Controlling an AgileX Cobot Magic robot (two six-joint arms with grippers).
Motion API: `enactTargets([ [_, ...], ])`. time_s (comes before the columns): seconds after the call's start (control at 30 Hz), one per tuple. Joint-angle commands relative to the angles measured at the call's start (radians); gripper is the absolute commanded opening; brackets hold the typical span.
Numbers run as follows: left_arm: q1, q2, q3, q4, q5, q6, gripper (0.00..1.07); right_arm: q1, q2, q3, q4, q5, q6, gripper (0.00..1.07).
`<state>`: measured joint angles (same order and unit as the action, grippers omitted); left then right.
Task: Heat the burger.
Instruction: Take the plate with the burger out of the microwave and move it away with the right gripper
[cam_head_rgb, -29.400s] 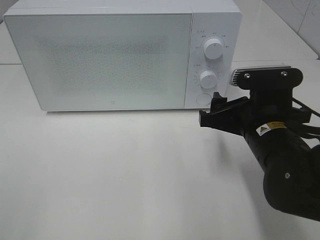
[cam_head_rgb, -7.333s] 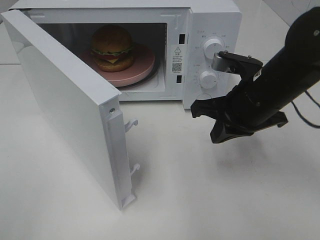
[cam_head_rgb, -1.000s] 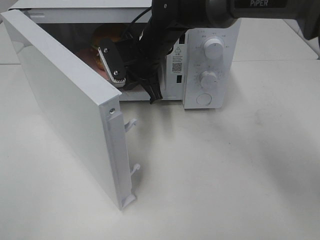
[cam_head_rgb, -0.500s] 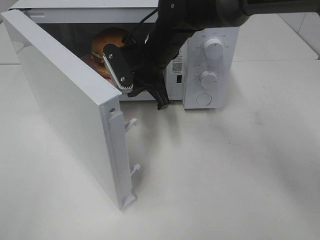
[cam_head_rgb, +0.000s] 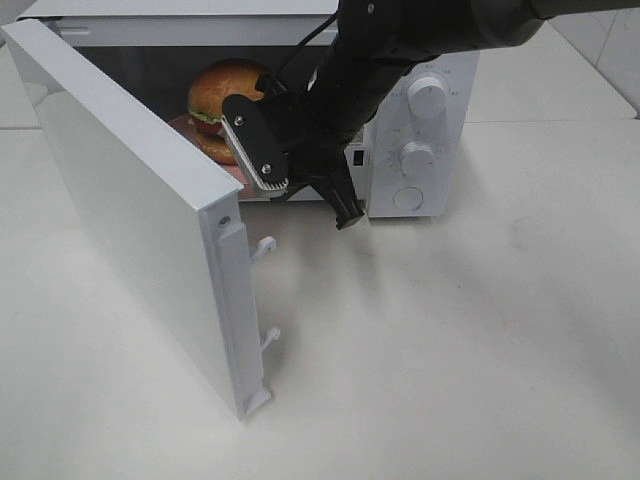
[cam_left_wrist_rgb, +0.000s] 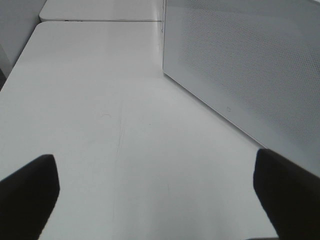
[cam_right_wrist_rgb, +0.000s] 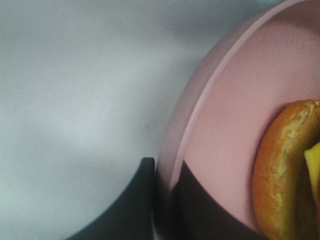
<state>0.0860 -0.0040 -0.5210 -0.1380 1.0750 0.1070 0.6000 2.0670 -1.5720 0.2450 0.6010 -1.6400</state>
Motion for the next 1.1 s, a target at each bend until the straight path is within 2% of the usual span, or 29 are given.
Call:
enactTargets([
  [0.03, 0.000, -0.005, 0.003, 0.001, 0.000, 0.003, 0.98, -0.001, -0.058, 0.034, 0.011, -0.066, -0.035, 0.00],
  [0.23, 0.000, -0.005, 0.003, 0.001, 0.000, 0.004, 0.98, -0.001, -0.123, 0.126, 0.006, -0.095, -0.050, 0.00],
  [0.33, 0.000, -0.005, 0.003, 0.001, 0.000, 0.004, 0.98, -0.001, -0.132, 0.139, 0.005, -0.096, -0.050, 0.00],
  [0.4, 0.000, -0.005, 0.003, 0.001, 0.000, 0.004, 0.98, -0.001, -0.173, 0.195, 0.004, -0.114, -0.050, 0.00],
  [1.1, 0.000, -0.005, 0.003, 0.001, 0.000, 0.004, 0.98, 0.001, -0.439, 0.513, 0.005, -0.178, -0.050, 0.00],
])
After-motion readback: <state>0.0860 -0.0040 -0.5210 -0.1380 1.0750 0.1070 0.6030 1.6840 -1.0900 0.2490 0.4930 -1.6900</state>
